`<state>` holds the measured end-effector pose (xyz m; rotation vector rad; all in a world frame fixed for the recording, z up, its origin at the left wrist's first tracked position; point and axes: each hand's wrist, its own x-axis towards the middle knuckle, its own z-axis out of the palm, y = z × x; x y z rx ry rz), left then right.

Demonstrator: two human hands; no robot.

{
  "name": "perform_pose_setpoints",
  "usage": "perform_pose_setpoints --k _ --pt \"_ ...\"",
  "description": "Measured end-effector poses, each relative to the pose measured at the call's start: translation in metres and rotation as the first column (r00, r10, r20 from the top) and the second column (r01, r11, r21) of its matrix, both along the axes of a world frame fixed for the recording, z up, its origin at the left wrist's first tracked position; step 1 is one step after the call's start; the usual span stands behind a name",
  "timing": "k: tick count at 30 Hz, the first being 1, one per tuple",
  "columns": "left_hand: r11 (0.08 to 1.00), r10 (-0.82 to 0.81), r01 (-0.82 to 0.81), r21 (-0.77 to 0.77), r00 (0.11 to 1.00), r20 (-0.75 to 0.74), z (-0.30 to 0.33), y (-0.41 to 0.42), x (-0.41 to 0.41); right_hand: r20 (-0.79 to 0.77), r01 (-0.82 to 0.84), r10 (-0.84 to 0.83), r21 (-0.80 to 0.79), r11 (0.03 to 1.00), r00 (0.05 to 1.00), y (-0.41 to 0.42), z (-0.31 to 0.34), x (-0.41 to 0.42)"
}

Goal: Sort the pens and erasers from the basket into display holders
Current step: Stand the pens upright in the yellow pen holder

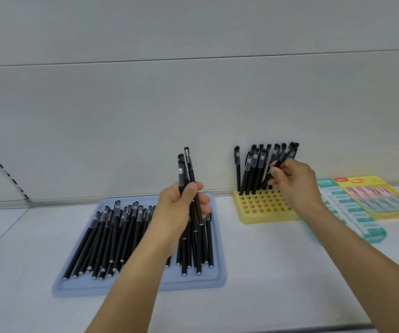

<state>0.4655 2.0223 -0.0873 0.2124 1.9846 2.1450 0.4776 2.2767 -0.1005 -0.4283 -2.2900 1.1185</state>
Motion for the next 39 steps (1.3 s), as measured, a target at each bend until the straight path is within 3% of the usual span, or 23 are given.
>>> perform_pose_setpoints --k 8,17,22,27,29,30,32,34,36,39 --pt "0.997 -0.074 0.072 0.029 0.995 0.060 -0.005 0.007 0.005 0.160 -0.016 -0.018 0.210 0.978 0.987 -0.004 0.007 -0.015" --pt "0.987 -0.148 0.141 0.083 0.985 0.085 -0.005 0.020 0.004 0.195 0.027 -0.083 0.272 0.962 0.977 0.000 0.011 -0.017" --pt "0.980 -0.186 0.179 0.085 0.979 0.081 -0.003 0.026 0.005 0.226 -0.017 -0.023 0.175 0.984 0.974 -0.006 -0.002 -0.013" --pt "0.975 -0.218 0.215 0.054 0.974 0.065 -0.001 0.026 0.003 0.281 0.066 -0.151 0.292 0.954 0.948 -0.005 0.003 -0.005" --pt "0.972 -0.232 0.229 0.053 0.971 0.058 -0.001 0.027 0.004 0.141 0.087 -0.121 0.225 0.970 0.983 -0.016 0.005 0.003" --pt "0.968 -0.250 0.248 0.050 0.967 0.051 -0.002 0.029 0.005 0.082 0.016 -0.029 0.151 0.988 0.996 -0.024 0.008 0.007" --pt "0.949 -0.316 0.316 0.025 0.948 0.029 -0.002 0.032 0.007 0.077 -0.274 0.277 -0.050 0.961 0.958 -0.042 0.018 0.016" --pt "0.923 -0.384 0.384 -0.010 0.923 0.013 -0.001 0.036 0.010 0.056 -0.482 0.504 -0.217 0.849 0.862 -0.054 0.027 0.023" --pt "0.919 -0.392 0.392 -0.028 0.920 0.012 0.001 0.039 0.010 -0.013 -0.483 0.494 -0.235 0.843 0.869 -0.051 0.033 0.024" --pt "0.951 -0.307 0.307 -0.034 0.952 0.017 0.001 0.039 0.006 -0.096 -0.255 0.237 -0.277 0.926 0.967 -0.032 0.037 0.023"
